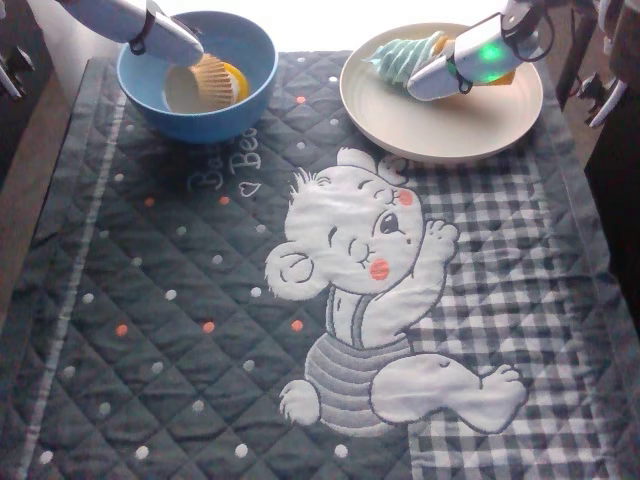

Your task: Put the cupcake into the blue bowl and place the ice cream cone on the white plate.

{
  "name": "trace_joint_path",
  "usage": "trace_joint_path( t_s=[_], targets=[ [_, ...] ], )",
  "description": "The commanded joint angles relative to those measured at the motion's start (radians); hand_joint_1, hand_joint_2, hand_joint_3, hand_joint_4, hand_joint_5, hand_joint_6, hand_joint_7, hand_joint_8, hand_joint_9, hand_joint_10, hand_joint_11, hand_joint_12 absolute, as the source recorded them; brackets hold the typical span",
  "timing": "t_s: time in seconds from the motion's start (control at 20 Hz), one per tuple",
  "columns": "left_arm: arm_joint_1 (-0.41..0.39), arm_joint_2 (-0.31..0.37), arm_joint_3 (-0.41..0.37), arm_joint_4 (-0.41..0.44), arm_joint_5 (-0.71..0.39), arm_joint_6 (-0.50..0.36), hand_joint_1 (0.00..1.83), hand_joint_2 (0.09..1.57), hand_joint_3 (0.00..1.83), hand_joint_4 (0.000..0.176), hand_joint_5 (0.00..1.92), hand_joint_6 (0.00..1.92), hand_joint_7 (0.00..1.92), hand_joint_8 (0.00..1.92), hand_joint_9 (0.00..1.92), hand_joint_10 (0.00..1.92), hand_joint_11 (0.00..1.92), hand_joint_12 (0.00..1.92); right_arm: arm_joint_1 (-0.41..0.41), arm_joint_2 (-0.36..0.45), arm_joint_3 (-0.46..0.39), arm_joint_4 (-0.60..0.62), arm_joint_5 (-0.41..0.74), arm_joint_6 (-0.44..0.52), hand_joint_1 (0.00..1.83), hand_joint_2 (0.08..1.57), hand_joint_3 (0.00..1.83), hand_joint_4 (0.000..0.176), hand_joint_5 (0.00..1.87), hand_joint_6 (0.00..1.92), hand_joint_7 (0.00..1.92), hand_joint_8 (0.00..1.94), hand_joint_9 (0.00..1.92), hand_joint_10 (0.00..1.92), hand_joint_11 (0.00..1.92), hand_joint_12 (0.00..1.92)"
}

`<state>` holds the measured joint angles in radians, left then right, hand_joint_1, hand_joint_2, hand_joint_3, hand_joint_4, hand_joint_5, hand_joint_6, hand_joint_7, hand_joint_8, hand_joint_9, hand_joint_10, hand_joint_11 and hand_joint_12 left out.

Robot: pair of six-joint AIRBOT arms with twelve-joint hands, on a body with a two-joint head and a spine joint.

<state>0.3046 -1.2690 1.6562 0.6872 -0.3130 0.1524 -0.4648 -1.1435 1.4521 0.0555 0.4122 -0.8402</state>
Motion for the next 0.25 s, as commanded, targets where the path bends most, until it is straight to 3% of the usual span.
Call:
trace_joint_path(
  t_s=[0.0,0.1,0.2],
  targets=[
    [-0.013,0.009,-0.003,-0.021,-0.094,-0.007,1.13,0.83,0.0,0.0,0.51,0.0,0.36,0.0,0.41,0.0,0.2,0.84,0.016,0.006,-0.004,0.003,0.136,0.002,0.92,0.77,0.0,0.124,0.34,0.0,0.41,0.0,0.35,0.0,0.0,0.87],
    [-0.017,0.019,-0.011,-0.021,-0.108,-0.008,1.09,0.81,0.0,0.0,0.51,0.0,0.35,0.0,0.46,0.01,0.29,0.86,0.016,0.015,-0.016,0.0,0.149,0.002,0.89,0.77,0.0,0.108,0.35,0.0,0.42,0.0,0.38,0.01,0.0,0.97],
    [-0.021,0.036,-0.028,-0.021,-0.129,-0.008,1.08,0.81,0.0,0.005,0.49,0.0,0.36,0.0,0.44,0.0,0.23,0.82,0.016,0.031,-0.037,-0.01,0.173,0.002,0.9,0.78,0.0,0.087,0.32,0.0,0.4,0.0,0.39,0.01,0.0,1.03]
  ],
)
